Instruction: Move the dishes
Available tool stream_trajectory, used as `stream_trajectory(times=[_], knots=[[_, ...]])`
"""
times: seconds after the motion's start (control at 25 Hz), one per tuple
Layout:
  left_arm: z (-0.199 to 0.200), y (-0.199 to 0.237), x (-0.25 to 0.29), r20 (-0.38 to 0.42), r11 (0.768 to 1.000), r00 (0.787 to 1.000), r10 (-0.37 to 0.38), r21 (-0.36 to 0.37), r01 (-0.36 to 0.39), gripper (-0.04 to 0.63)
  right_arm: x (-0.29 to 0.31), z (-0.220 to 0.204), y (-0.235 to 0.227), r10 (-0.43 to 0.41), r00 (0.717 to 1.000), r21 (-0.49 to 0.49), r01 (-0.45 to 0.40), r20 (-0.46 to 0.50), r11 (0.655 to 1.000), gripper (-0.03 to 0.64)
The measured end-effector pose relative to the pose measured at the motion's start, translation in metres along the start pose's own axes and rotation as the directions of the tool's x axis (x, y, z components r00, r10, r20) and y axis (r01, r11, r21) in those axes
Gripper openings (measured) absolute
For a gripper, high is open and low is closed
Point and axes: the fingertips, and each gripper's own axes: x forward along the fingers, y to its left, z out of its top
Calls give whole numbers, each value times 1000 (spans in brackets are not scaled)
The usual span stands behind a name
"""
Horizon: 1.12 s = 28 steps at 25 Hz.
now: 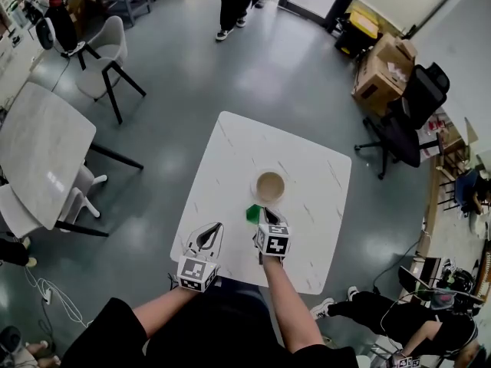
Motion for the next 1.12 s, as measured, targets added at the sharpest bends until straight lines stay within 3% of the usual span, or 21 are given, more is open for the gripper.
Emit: stream_trajectory(times=[0.64,1.12], knots=[[-38,49,-88,-2,998,999,47,-35,-47,17,6,-88,115,56,992,-42,-61,-109,997,28],[-55,83,-117,-24,992,993,118,-49,-119,17,52,-113,161,115,976,-61,-128,-183,990,28]])
